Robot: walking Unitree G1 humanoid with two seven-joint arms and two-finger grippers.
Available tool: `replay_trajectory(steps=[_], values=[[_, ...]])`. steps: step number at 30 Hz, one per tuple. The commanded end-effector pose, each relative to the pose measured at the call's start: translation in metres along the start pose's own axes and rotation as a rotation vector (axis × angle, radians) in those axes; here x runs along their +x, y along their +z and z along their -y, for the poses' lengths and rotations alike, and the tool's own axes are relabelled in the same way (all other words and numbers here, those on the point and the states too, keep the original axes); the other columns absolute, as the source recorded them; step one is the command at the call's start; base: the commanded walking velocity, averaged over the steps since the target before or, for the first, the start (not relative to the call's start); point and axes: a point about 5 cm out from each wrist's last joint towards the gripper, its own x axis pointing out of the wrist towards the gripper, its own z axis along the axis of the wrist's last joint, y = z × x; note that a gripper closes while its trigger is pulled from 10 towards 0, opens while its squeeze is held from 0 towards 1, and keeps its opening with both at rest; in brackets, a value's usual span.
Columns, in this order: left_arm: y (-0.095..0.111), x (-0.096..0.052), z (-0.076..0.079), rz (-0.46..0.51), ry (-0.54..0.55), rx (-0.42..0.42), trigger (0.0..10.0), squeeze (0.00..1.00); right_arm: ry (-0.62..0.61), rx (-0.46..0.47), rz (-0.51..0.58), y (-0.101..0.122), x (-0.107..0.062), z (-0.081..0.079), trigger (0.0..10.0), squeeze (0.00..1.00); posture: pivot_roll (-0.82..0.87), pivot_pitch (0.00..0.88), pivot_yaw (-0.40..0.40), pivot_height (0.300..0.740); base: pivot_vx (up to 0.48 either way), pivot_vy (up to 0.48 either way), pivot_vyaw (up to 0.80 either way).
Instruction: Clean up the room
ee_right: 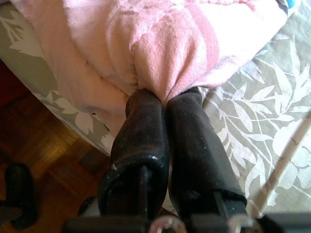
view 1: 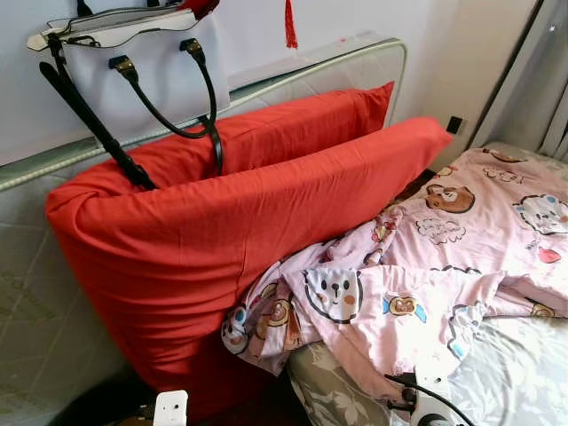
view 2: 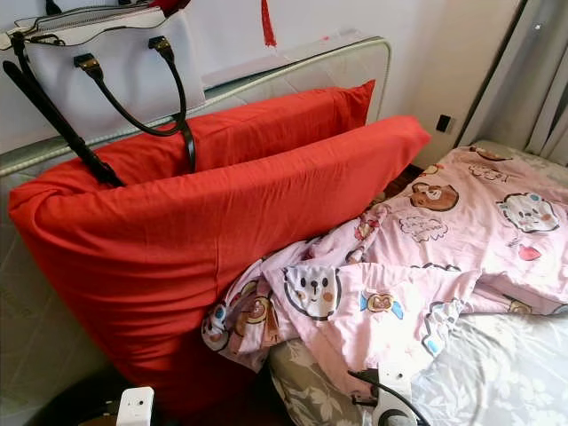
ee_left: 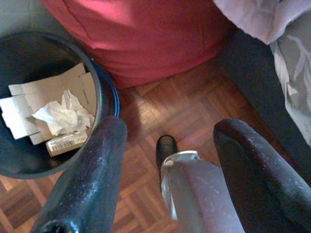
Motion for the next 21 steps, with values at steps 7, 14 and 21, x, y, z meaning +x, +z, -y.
replay_trajectory(steps=[7,14,21], values=[[-0.0108,-0.0026,-0.0044,-0.05,-0.002,0.014,10.0,0.0,-0.008,0.0,-0.012,-0.0078,-0.0021,-0.0027,10.0,0.0,-0.12,0.0,0.012,0.74,0.0,0.0,0.0],[-0.0123,-0.0031,-0.0072,-0.057,0.004,0.01,10.0,0.0,-0.014,0.001,-0.009,-0.0072,-0.0021,-0.0022,10.0,0.0,-0.11,0.012,0.009,0.74,0.0,0.0,0.0],[-0.0135,-0.0033,-0.0077,-0.066,0.003,0.011,10.0,0.0,-0.04,-0.003,-0.005,-0.0063,-0.002,0.0028,10.0,0.0,-0.11,0.031,0.011,0.74,0.0,0.0,0.0]])
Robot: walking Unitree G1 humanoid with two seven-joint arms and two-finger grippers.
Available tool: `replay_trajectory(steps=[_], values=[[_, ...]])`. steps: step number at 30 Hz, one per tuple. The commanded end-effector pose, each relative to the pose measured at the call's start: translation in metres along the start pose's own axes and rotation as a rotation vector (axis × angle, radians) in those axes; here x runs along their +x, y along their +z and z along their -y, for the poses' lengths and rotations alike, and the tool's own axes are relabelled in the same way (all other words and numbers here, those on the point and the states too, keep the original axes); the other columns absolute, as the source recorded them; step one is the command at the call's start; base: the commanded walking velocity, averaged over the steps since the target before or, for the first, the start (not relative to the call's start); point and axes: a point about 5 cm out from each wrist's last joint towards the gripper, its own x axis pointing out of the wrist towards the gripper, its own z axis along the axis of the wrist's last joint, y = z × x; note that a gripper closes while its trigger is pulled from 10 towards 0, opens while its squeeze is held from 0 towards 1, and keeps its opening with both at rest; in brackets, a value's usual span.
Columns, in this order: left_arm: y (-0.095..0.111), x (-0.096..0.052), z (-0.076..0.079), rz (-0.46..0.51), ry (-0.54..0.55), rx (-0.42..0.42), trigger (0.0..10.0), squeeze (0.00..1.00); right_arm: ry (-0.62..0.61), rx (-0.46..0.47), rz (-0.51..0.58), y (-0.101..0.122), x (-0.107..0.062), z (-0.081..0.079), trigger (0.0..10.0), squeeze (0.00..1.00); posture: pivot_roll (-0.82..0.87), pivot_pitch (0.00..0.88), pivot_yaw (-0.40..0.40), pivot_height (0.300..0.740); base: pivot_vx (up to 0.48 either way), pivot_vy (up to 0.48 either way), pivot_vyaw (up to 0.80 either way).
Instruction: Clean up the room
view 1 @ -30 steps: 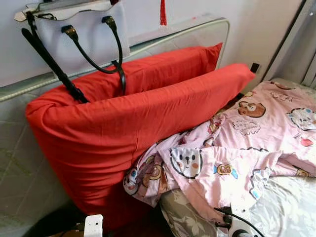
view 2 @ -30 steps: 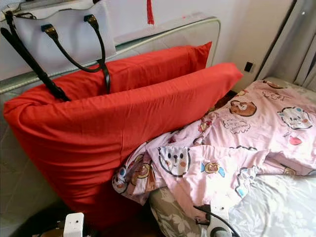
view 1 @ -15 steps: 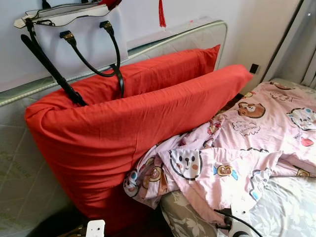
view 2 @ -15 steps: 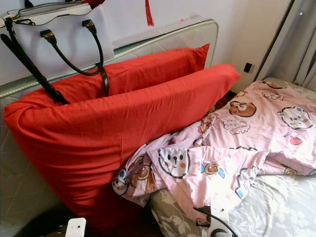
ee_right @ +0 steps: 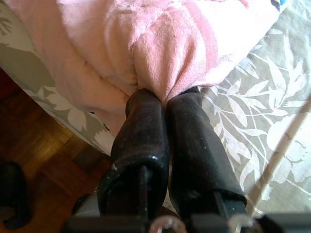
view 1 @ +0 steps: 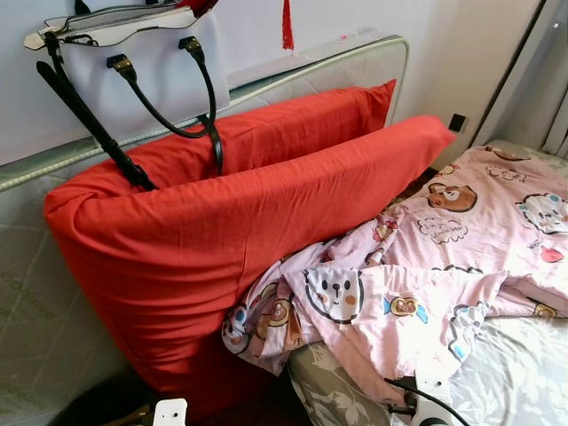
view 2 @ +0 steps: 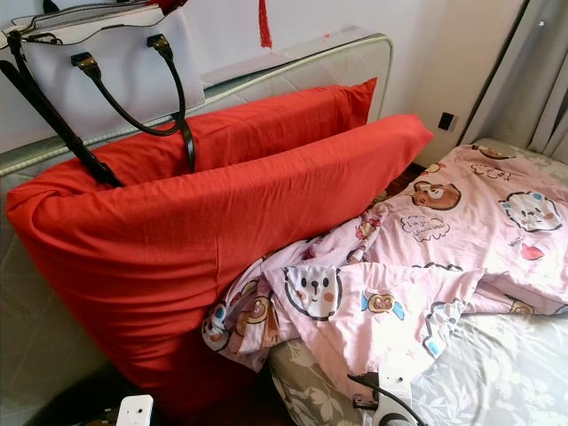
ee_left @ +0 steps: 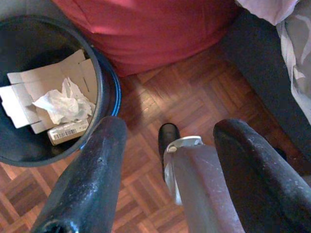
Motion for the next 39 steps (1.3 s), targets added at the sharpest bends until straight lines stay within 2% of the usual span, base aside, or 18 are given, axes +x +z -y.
replay_trajectory(steps=[1,27,39], values=[[-0.0061,-0.0014,-0.0048,-0.029,0.005,-0.002,10.0,0.0,-0.016,0.002,0.001,-0.0015,-0.0006,0.0027,10.0,0.0,-0.11,0.034,0.011,0.74,0.0,0.0,0.0],[-0.0111,-0.0026,-0.0078,-0.055,0.005,-0.007,10.0,0.0,-0.031,-0.01,0.011,0.0007,-0.0002,0.0029,10.0,0.0,-0.11,0.038,0.013,0.74,0.0,0.0,0.0],[-0.0116,-0.0027,-0.0075,-0.058,0.003,-0.007,10.0,0.0,-0.033,-0.012,0.013,0.0011,-0.0001,0.0036,10.0,0.0,-0.11,0.038,0.011,0.74,-0.162,0.0,0.0]])
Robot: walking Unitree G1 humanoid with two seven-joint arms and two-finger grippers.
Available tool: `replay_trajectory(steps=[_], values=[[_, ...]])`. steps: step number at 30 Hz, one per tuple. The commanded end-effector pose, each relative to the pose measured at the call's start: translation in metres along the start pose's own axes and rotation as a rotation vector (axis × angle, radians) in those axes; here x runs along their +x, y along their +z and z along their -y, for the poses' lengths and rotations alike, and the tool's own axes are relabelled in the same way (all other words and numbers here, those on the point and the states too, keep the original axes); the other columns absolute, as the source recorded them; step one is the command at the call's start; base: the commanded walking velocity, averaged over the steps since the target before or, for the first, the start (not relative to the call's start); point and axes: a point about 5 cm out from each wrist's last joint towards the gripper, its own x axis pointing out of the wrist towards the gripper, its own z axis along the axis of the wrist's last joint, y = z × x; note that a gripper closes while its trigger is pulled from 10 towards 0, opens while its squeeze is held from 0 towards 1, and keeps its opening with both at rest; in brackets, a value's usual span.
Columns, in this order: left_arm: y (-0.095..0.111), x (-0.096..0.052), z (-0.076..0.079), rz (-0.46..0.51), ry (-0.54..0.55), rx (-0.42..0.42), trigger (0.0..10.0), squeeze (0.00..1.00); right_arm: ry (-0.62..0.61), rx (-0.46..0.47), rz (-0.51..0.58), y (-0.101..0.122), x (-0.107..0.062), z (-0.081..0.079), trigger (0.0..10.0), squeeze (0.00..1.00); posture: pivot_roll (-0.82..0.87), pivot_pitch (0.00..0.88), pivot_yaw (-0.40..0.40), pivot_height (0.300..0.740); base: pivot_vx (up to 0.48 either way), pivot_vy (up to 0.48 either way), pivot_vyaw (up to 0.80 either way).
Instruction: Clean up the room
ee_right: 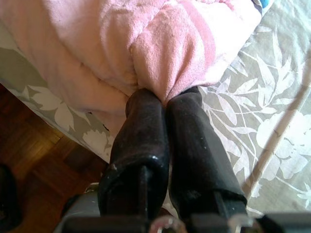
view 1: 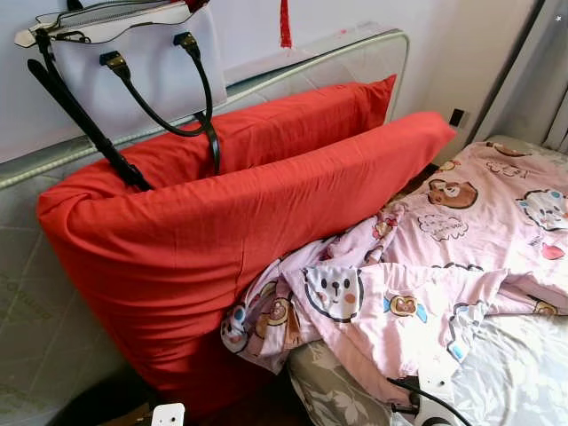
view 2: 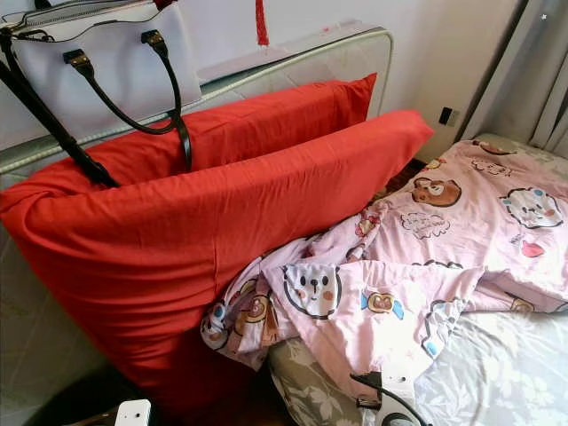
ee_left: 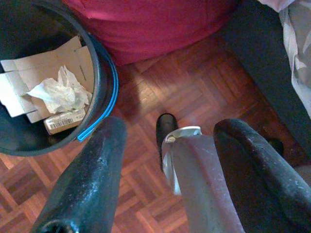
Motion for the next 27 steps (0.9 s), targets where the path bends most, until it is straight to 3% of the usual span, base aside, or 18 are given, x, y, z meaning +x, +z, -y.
replay_trajectory(steps=[1,27], values=[[-0.0066,-0.0016,-0.0042,-0.026,0.005,0.01,10.0,0.0,-0.007,0.002,0.007,0.0002,-0.0002,0.001,10.0,0.0,-0.11,0.038,0.011,0.74,-0.251,0.0,0.0],[-0.0059,-0.0013,-0.0017,-0.024,0.0,0.008,10.0,0.0,-0.017,-0.001,0.02,0.0037,0.0006,0.0022,10.0,0.0,-0.11,0.035,0.007,0.74,-0.263,0.0,0.0]])
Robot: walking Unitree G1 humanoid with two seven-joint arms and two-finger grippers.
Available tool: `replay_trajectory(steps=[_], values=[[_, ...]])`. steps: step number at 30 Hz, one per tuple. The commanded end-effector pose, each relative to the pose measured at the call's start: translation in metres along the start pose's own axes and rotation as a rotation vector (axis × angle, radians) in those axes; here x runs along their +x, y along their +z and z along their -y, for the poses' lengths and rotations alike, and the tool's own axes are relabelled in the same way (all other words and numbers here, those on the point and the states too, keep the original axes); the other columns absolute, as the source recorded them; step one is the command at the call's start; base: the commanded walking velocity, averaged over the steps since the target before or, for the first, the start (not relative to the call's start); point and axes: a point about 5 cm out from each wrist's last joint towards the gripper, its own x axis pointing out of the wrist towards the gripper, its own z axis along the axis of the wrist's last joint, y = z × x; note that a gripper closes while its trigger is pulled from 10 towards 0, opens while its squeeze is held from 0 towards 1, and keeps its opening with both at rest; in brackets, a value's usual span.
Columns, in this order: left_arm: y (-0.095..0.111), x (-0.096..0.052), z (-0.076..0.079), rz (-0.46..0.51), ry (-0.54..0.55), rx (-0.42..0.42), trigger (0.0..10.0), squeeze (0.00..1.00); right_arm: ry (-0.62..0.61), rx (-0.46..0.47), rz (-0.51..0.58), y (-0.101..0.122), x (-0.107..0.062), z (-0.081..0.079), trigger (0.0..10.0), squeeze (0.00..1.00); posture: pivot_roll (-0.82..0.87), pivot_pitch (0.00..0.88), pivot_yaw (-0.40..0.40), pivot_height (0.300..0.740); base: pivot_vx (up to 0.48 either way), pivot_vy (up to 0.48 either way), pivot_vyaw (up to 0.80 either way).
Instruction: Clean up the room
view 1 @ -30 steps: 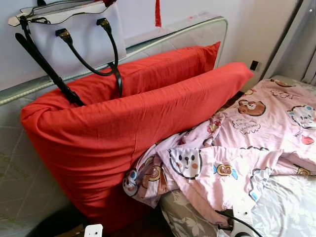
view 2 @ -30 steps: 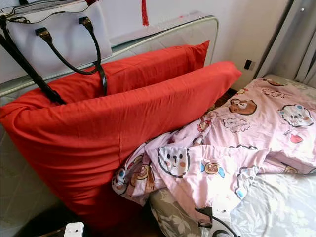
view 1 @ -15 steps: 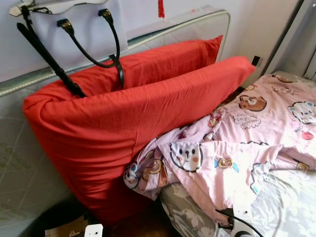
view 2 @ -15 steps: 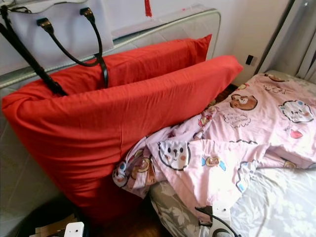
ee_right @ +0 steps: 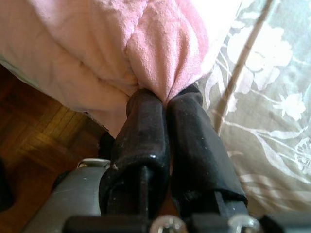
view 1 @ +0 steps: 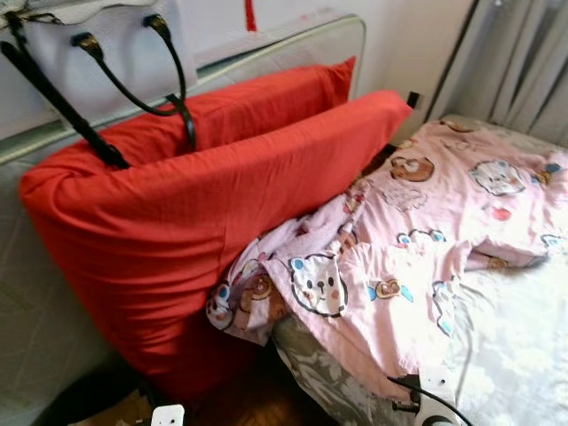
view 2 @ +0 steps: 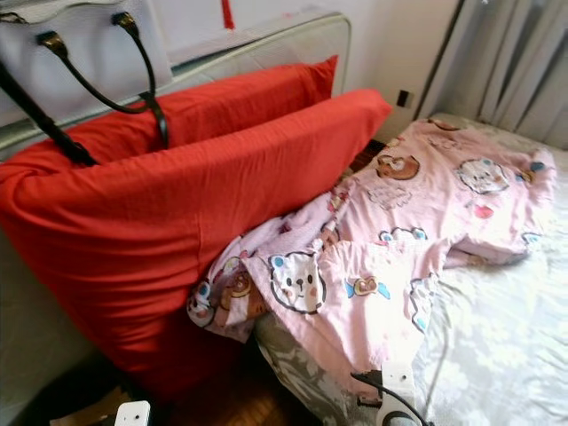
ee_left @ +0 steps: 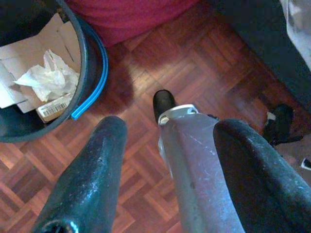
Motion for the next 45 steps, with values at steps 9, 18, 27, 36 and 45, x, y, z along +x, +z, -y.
replay_trajectory(steps=[9,18,27,36,45], values=[[-0.0022,-0.0003,-0.001,-0.014,-0.001,0.008,10.0,0.0,-0.014,0.007,0.008,0.0019,0.0004,0.0015,10.0,0.0,-0.11,0.031,0.008,0.74,-0.266,0.0,0.0],[0.0003,0.0003,0.0001,-0.006,-0.004,0.009,10.0,0.0,-0.017,0.006,0.002,0.001,0.0003,0.0027,10.0,0.0,-0.11,0.026,0.008,0.74,-0.291,0.0,0.0],[0.0025,0.0008,0.0006,0.001,-0.004,0.01,10.0,0.0,-0.022,0.002,0.006,0.0025,0.0007,0.0028,10.0,0.0,-0.11,0.025,0.008,0.74,-0.298,0.0,0.0],[0.0046,0.0013,0.0014,0.008,-0.006,0.011,10.0,0.0,-0.025,0.001,0.007,0.0031,0.0009,0.0031,10.0,0.0,-0.11,0.021,0.008,0.74,-0.298,0.0,0.0],[0.005,0.0014,0.0016,0.01,-0.006,0.011,10.0,0.0,-0.026,0.0,0.006,0.0032,0.001,0.0035,10.0,0.0,-0.11,0.023,0.007,0.74,-0.298,0.0,0.0]])
